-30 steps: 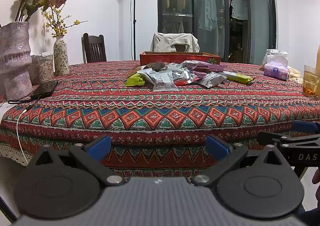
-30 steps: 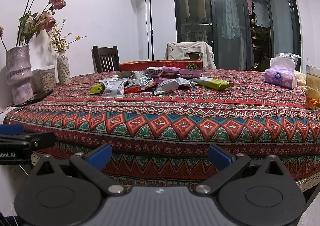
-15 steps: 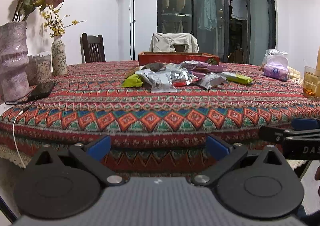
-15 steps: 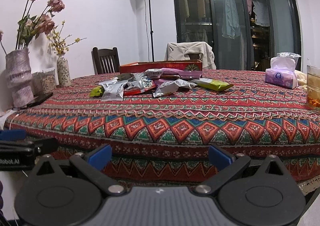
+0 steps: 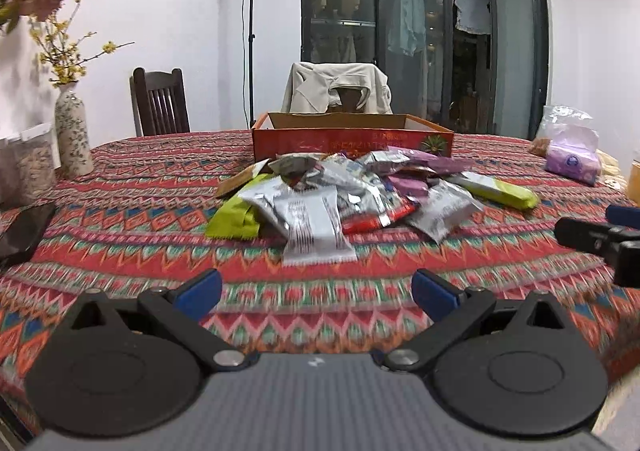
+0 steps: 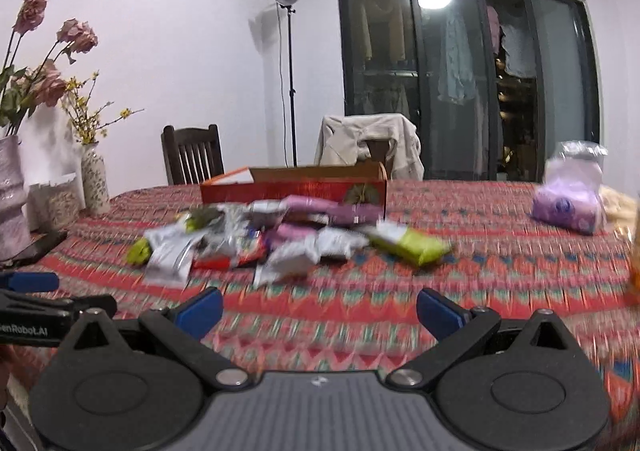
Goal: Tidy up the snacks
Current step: 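Grasp a white snack sachet with the left tool while the right tool grasps another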
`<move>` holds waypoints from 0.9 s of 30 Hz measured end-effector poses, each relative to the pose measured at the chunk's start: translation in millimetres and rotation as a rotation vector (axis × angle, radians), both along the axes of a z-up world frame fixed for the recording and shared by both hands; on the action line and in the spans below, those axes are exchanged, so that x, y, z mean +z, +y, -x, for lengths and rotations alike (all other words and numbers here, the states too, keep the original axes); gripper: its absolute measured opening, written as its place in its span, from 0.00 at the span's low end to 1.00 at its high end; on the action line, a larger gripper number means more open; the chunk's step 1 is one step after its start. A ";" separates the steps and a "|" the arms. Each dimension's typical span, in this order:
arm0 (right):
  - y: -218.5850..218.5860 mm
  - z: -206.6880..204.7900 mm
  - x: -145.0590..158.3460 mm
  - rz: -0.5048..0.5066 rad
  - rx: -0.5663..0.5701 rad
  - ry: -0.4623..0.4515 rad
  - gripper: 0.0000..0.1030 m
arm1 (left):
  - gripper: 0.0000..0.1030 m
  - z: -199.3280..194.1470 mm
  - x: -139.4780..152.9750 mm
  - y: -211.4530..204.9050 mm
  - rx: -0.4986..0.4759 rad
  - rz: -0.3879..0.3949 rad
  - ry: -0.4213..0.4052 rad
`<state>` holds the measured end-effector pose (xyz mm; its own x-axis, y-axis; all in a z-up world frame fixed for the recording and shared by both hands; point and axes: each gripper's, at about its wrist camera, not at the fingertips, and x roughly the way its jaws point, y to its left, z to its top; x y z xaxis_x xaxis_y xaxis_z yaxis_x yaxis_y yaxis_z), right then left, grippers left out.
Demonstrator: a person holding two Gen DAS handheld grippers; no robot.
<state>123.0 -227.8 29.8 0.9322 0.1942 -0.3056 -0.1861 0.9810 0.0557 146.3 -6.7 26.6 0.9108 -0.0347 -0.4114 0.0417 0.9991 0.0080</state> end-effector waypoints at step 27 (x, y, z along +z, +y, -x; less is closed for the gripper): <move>63.1 -158.7 -9.9 0.241 0.261 0.234 0.54 | 0.41 -93.6 -0.2 -7.6 -0.007 0.049 0.253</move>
